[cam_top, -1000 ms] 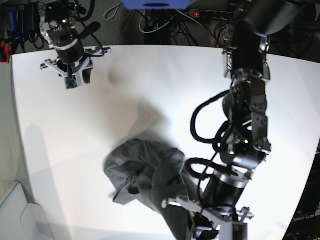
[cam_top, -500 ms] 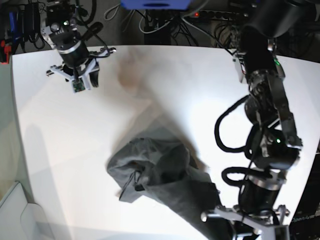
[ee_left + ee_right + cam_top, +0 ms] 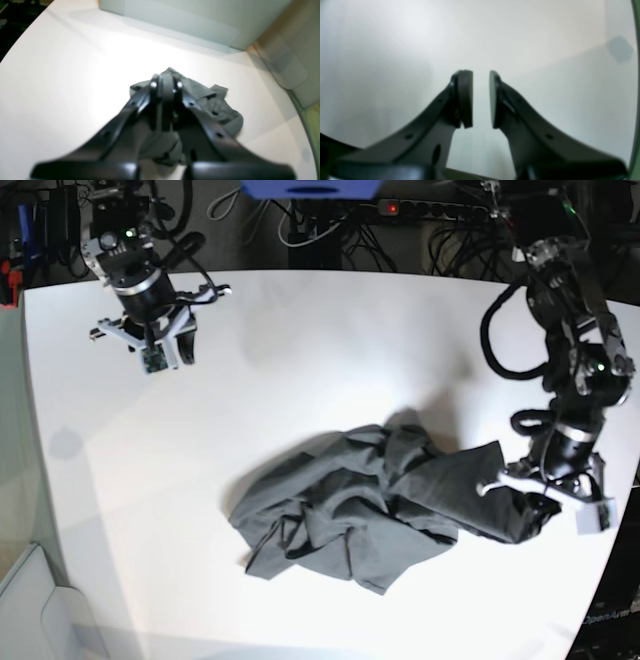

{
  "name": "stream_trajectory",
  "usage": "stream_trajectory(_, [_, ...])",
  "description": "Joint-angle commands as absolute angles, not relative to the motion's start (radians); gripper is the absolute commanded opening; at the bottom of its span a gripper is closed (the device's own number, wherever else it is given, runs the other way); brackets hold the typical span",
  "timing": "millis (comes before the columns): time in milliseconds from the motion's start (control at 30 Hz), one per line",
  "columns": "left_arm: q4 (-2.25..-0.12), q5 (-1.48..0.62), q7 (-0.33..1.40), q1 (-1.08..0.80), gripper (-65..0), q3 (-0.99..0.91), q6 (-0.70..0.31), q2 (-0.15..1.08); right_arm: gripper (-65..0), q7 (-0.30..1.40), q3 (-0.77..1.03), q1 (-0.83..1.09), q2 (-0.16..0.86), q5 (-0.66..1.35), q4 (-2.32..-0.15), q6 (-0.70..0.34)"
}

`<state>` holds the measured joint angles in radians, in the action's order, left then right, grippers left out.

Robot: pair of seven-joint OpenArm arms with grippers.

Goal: Layout the t-shirt on the table in an organized manner, then fold the t-shirt properly

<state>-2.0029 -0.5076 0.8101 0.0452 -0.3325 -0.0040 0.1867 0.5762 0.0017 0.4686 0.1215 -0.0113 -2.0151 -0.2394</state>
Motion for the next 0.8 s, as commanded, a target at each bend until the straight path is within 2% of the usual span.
stream_trajectory(0, [-2.017,-0.515,0.791,0.039,-64.5,-0.363,-0.005,0.205,-51.5,0.561,0.002,0.472,0.128,-0.007,-2.031,-0.243])
stream_trajectory(333, [-1.992,-0.504,0.803,-0.108,-63.9,-0.573,-0.005,0.237,-51.4,0.57,-0.001,0.429,0.13,-0.005,-2.031,-0.26])
stream_trajectory(400, [-1.986,-0.503,0.803,-0.156,-61.2,-0.601,-0.005,0.239,-51.4,0.572,0.002,0.421,0.13,-0.005,-2.031,-0.297])
stream_trajectory(567, [-1.94,-0.503,0.803,-0.257,-47.1,-0.651,-0.005,0.239,-51.3,0.572,-0.018,0.401,0.128,-0.005,-2.031,-0.305])
stream_trajectory(767, [-1.896,-0.503,0.803,-0.323,-43.3,-0.621,-0.005,0.288,-51.2,0.579,-0.084,0.352,0.133,-0.005,-2.031,-0.305])
